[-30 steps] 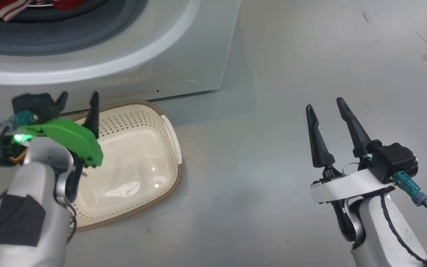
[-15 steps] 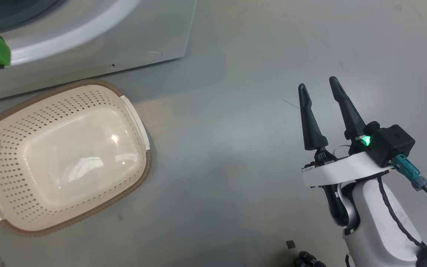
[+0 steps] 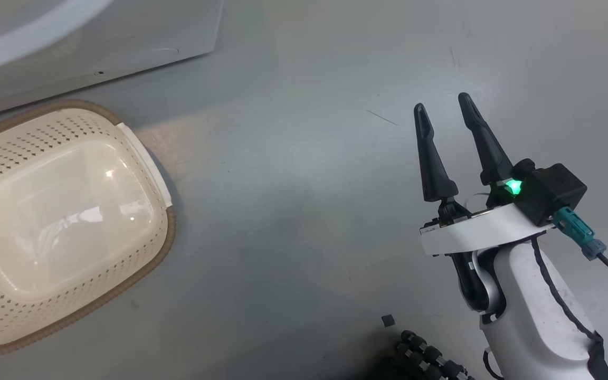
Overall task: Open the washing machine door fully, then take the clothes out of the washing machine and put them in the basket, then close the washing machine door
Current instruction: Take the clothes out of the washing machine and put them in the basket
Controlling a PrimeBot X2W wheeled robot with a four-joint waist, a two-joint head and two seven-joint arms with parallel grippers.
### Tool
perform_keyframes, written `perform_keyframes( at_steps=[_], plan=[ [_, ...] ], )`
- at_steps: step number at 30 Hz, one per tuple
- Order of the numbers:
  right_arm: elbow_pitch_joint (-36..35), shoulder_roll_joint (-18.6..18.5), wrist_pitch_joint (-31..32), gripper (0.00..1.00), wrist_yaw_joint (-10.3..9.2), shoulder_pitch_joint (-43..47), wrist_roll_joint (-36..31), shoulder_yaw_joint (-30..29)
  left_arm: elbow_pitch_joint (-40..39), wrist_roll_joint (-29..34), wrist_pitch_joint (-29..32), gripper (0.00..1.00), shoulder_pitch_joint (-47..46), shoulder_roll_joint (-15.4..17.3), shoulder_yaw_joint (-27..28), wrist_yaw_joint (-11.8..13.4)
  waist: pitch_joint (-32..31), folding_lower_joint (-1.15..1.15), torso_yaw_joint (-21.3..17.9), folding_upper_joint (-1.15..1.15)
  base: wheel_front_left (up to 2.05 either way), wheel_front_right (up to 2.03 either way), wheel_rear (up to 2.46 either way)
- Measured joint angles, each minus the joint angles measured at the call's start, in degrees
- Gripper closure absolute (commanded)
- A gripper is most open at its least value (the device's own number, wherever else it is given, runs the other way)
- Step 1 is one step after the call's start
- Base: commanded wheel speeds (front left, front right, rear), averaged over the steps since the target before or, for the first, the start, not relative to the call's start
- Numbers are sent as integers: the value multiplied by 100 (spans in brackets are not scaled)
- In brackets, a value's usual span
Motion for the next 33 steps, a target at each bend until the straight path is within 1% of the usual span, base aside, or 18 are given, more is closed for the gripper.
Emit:
perform_keyframes(
  at_steps=[1,7,11,12,15,16,17,18,19,24,27,31,33],
  plan=[
    [0,2,0,0,-41,-9,0,1,96,0,0,0,-16,1,-5,0,22,0,-23,0,0,0,0],
    [10,1,0,0,-45,-59,0,8,553,20,111,0,-31,121,-44,0,88,0,-89,0,0,0,0],
    [25,2,0,0,-48,-59,0,11,780,42,235,0,-99,137,-91,0,92,0,-84,0,0,0,0],
    [25,2,0,0,-89,-59,0,19,814,49,235,0,-113,137,-103,0,92,0,-82,0,0,0,0],
    [29,2,0,0,-94,-59,-1,27,955,49,289,1,-177,136,-129,0,88,0,-78,0,0,0,0],
    [29,2,0,0,-94,-60,-1,29,1005,49,314,38,-198,136,-143,0,87,0,-76,0,0,0,0],
    [30,2,0,0,-94,-62,-1,31,1057,51,328,60,-212,136,-157,0,86,0,-75,0,0,0,0],
    [32,2,0,0,-94,-65,-1,35,1094,52,327,67,-221,136,-163,0,85,0,-76,0,0,0,0],
    [36,2,0,0,-94,-71,-1,40,1116,52,327,100,-226,136,-167,0,82,0,-77,0,0,0,0],
    [67,2,0,0,-98,-92,-1,42,1225,92,242,100,-311,140,-180,-1,59,0,-83,0,0,0,0],
    [110,2,0,0,-136,-96,-10,34,1321,148,114,100,-318,145,-193,-1,19,0,-80,0,0,0,0],
    [141,3,0,0,-136,-98,-43,18,1377,205,-142,100,-316,143,-247,-8,-68,0,-57,0,0,0,0],
    [154,0,0,0,-136,-99,-81,-13,1383,207,-246,100,-314,124,-293,-52,-116,0,-32,0,0,0,0]
  ],
)
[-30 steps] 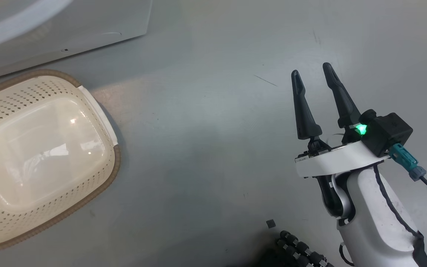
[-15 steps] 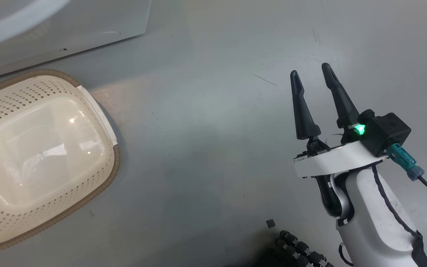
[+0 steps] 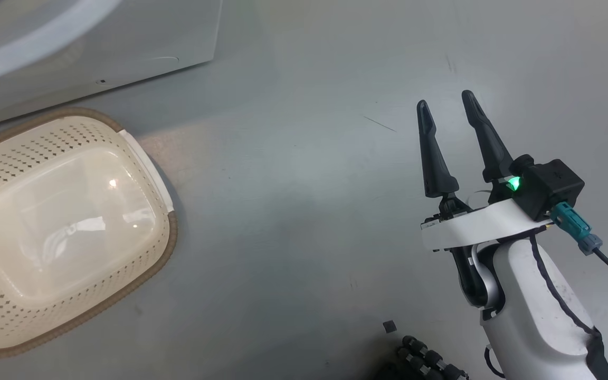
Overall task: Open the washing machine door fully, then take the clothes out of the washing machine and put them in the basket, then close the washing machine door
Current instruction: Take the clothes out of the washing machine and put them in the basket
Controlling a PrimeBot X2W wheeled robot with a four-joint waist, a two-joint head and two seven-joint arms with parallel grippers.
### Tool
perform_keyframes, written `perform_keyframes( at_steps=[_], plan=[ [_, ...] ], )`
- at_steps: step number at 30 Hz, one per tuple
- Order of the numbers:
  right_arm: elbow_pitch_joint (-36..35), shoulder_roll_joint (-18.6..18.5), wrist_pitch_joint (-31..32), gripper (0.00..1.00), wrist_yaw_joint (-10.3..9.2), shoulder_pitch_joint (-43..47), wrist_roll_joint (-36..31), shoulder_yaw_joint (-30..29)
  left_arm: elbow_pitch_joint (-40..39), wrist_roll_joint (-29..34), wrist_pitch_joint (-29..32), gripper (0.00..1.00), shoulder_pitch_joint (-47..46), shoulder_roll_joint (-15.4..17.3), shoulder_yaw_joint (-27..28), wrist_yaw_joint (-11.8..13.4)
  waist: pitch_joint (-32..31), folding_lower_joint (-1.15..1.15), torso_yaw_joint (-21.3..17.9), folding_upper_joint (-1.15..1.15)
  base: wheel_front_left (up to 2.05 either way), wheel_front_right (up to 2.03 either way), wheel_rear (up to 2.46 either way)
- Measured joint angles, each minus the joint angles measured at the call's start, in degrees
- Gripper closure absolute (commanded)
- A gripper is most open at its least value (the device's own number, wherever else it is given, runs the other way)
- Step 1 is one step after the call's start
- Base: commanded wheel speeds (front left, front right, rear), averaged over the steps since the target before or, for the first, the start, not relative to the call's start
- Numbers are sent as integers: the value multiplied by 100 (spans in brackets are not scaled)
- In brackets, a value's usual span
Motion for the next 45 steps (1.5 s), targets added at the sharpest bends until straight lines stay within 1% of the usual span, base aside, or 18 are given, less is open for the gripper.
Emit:
perform_keyframes(
  at_steps=[7,14,16,22,29,30,39,42,45],
  plan=[
    [76,0,0,0,1,0,-165,-46,1,200,-516,100,124,-70,-193,-100,-200,0,134,0,0,0,0],
    [165,-2,0,0,9,4,-298,-73,-89,352,-1023,100,583,-235,-382,-107,-466,0,299,0,0,0,0],
    [186,-3,0,0,49,12,-330,-87,-163,360,-1179,100,680,-289,-437,-107,-543,0,351,0,0,0,0],
    [247,-4,0,0,65,61,-377,-81,-336,422,-1564,100,1041,-436,-469,-85,-743,-1,483,0,0,0,0],
    [375,-5,0,0,158,195,-527,-88,-547,513,-1979,100,1653,-659,-503,57,-1040,0,670,0,0,0,0],
    [392,-5,0,0,159,219,-557,-88,-583,519,-2005,100,1751,-682,-504,110,-1084,0,696,0,0,0,0],
    [514,-8,0,0,158,469,-655,-277,-1006,549,-2105,100,2544,-961,-582,349,-1479,0,957,0,0,0,0],
    [565,-9,0,0,159,559,-691,-325,-1178,548,-2109,100,2797,-1096,-587,363,-1610,-1,1052,0,0,0,0],
    [595,-8,0,0,162,651,-699,-378,-1374,548,-2151,100,3021,-1149,-621,410,-1750,0,1142,0,0,0,0]
  ],
)
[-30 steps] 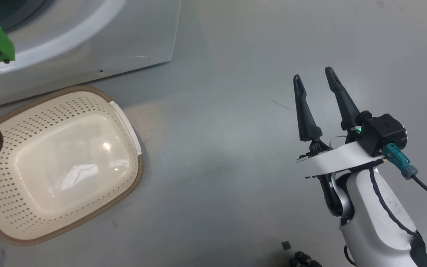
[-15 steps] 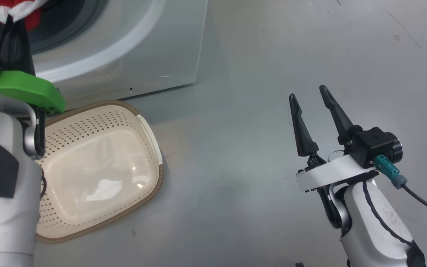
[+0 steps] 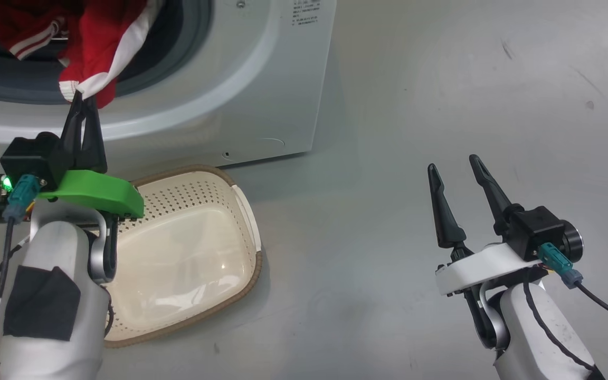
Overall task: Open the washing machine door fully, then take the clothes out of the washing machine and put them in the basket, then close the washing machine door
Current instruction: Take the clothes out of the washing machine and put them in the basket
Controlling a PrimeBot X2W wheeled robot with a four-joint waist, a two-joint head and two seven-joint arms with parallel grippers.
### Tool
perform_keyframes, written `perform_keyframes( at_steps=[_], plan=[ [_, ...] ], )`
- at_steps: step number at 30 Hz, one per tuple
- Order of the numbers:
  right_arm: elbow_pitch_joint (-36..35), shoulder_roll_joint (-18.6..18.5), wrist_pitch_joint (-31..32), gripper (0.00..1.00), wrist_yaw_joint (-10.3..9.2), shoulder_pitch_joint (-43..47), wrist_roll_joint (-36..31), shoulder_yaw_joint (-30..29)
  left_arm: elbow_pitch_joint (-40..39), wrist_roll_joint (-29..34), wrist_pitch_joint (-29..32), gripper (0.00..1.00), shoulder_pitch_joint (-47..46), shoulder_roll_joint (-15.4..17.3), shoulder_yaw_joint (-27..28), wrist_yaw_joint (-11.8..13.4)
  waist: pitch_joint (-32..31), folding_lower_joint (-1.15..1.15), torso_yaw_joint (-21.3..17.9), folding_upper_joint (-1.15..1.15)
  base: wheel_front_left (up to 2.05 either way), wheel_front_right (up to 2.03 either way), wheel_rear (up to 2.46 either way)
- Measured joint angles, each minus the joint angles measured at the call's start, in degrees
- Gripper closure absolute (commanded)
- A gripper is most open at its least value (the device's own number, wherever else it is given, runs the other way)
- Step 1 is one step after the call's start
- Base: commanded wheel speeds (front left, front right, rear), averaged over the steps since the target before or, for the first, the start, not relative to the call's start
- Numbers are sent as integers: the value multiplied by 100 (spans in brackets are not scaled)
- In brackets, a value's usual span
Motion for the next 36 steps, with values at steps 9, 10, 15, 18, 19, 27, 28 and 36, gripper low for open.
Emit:
perform_keyframes(
  at_steps=[9,10,15,18,19,27,28,36],
  plan=[
    [122,0,0,0,55,302,-4,-88,-913,98,-24,100,413,-124,-55,54,-511,0,263,0,0,0,0],
    [136,0,0,0,58,337,-10,-88,-1000,125,-25,100,460,-123,-56,54,-567,0,285,0,0,0,0],
    [183,1,0,0,101,500,-10,-87,-1456,157,-24,100,643,-119,-24,108,-846,0,377,0,0,0,0],
    [210,2,0,0,116,600,-9,-82,-1737,198,-26,100,775,-111,1,136,-1012,0,413,0,0,0,0],
    [213,2,0,0,116,636,-9,-84,-1809,218,-26,100,833,-112,-2,149,-1066,0,422,0,0,0,0],
    [219,2,0,0,153,853,-9,-70,-2197,307,-51,100,1372,-113,-43,200,-1423,0,465,0,0,0,0],
    [219,2,0,0,159,868,-9,-69,-2236,307,-51,100,1451,-113,-46,200,-1459,0,467,0,0,0,0],
    [227,3,0,0,176,1053,-10,-62,-2382,313,59,100,2130,-120,-86,257,-1656,0,455,0,0,0,0]
  ],
)
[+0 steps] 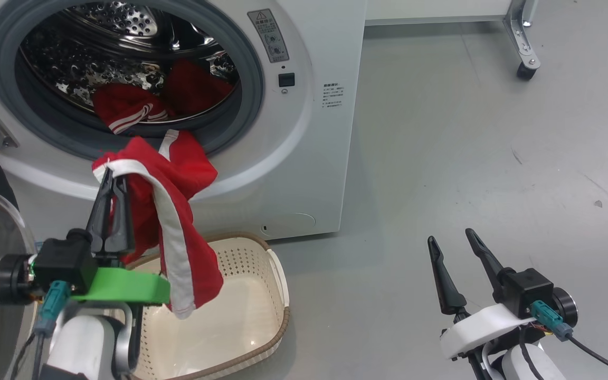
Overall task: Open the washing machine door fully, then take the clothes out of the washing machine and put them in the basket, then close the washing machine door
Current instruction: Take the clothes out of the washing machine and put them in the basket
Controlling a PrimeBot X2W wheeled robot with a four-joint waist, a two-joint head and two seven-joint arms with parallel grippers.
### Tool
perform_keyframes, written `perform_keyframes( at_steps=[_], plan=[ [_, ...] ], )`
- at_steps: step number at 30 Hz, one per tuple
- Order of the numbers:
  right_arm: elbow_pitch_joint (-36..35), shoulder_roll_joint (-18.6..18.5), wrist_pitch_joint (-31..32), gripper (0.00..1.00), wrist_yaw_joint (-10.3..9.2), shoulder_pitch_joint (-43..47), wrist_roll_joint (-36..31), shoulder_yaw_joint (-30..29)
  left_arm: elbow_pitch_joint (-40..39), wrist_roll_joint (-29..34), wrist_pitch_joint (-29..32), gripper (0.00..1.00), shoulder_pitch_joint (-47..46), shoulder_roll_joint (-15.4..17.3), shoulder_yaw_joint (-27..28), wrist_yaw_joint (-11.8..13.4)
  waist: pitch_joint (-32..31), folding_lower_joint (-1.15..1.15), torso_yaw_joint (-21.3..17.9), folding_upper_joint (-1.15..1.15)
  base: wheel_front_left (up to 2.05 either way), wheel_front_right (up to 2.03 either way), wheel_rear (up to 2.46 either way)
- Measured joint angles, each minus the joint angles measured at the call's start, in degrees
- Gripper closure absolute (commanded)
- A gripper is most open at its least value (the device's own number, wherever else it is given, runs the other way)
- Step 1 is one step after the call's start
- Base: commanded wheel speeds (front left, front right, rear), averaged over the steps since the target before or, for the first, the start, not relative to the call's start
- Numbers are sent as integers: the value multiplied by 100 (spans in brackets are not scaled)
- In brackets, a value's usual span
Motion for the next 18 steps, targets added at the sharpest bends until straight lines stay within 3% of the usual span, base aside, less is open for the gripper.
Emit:
perform_keyframes(
  at_steps=[18],
  plan=[
    [-352,1,0,0,66,-97,-51,54,701,-118,236,100,899,-67,-242,34,493,0,-137,0,0,0,0]
  ],
)
